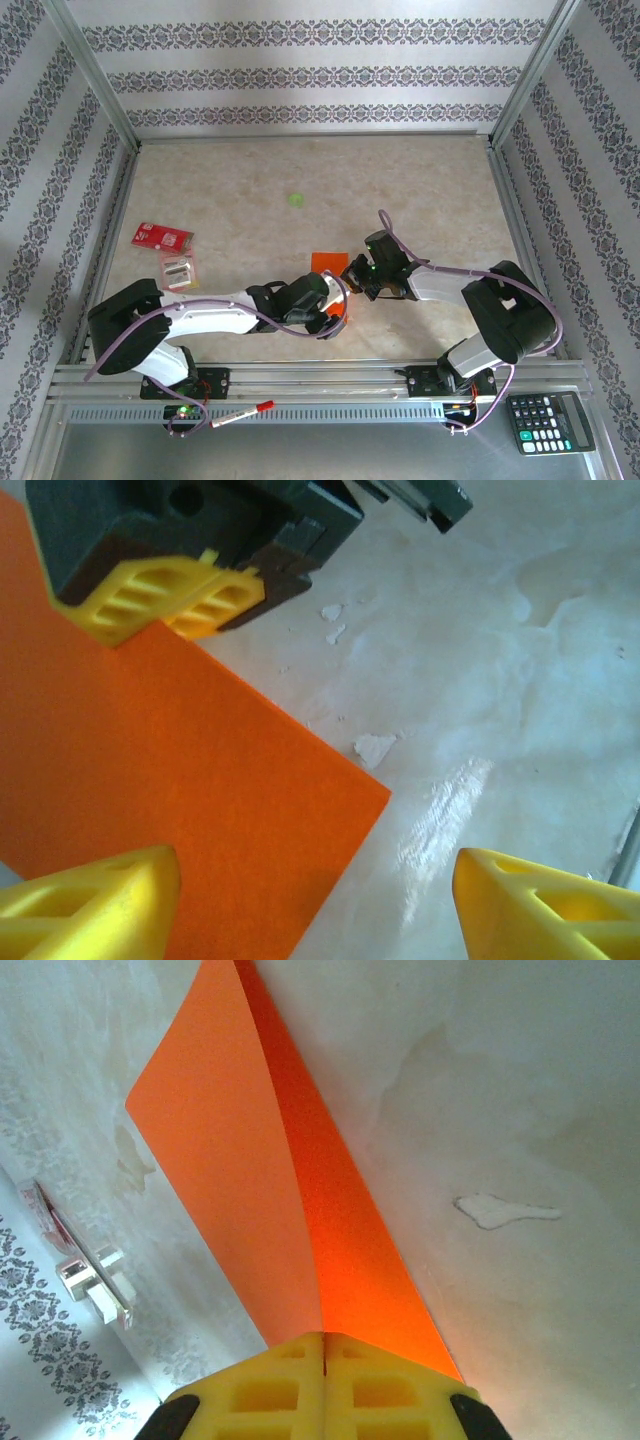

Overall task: Fold a paper plane with a square sheet of paper (pick it up from the middle)
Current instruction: Fold the triangle a second time at the center of the table.

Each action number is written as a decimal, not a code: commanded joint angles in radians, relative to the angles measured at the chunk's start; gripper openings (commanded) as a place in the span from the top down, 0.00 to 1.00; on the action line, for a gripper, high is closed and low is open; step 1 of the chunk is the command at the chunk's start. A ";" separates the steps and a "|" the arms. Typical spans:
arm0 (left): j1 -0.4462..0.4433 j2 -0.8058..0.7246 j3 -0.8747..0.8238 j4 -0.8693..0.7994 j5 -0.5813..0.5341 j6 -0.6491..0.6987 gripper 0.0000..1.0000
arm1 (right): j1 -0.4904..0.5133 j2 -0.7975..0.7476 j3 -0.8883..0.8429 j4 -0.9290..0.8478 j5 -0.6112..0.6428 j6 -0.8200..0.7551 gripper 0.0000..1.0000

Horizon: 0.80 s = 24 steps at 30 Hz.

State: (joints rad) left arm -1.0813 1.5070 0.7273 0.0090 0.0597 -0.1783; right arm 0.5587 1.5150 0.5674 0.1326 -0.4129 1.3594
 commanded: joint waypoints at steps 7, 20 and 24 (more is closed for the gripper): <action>-0.025 0.039 0.059 -0.007 -0.088 0.047 0.53 | -0.005 0.021 0.014 0.017 -0.021 0.007 1.00; -0.020 0.041 0.074 -0.040 -0.068 0.013 0.91 | -0.006 0.029 0.015 0.016 -0.015 -0.014 1.00; -0.002 0.041 0.070 -0.038 -0.048 -0.014 0.99 | -0.010 0.026 0.018 0.011 -0.011 -0.031 1.00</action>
State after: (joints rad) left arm -1.0912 1.5414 0.7731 0.0010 -0.0036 -0.1658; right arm 0.5579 1.5330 0.5674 0.1425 -0.4206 1.3552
